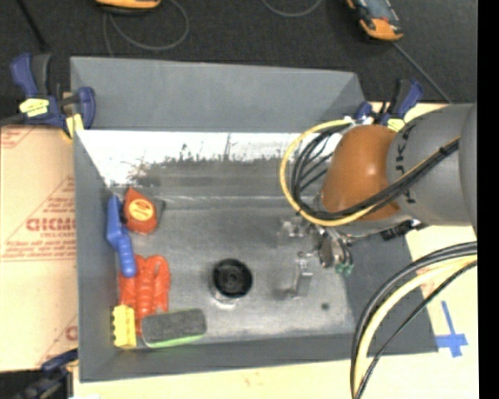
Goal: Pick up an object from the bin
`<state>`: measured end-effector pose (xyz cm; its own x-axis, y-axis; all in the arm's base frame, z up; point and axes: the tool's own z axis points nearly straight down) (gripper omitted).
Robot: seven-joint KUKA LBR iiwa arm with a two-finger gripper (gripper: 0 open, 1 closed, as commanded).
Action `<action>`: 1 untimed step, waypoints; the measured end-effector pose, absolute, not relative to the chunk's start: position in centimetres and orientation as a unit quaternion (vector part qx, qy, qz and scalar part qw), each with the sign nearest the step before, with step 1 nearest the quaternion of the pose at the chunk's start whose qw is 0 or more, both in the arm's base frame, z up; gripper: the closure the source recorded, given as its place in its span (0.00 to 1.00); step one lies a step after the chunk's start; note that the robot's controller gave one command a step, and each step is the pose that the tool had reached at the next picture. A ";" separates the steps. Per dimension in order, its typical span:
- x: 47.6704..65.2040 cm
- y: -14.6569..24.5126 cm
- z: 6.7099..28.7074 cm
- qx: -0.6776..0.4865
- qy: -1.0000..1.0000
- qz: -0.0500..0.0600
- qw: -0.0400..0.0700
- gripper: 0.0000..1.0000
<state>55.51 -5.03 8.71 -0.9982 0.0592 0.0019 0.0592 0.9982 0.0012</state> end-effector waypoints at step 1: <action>58.6 -3.8 7.4 -0.044 -0.999 0.000 -0.003 0.00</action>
Offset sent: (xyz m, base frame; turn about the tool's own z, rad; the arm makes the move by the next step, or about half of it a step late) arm -0.0271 0.0701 -0.0123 -0.2072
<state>58.61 -3.80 7.42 -0.9962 0.0870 -0.0055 0.0870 0.9962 0.0012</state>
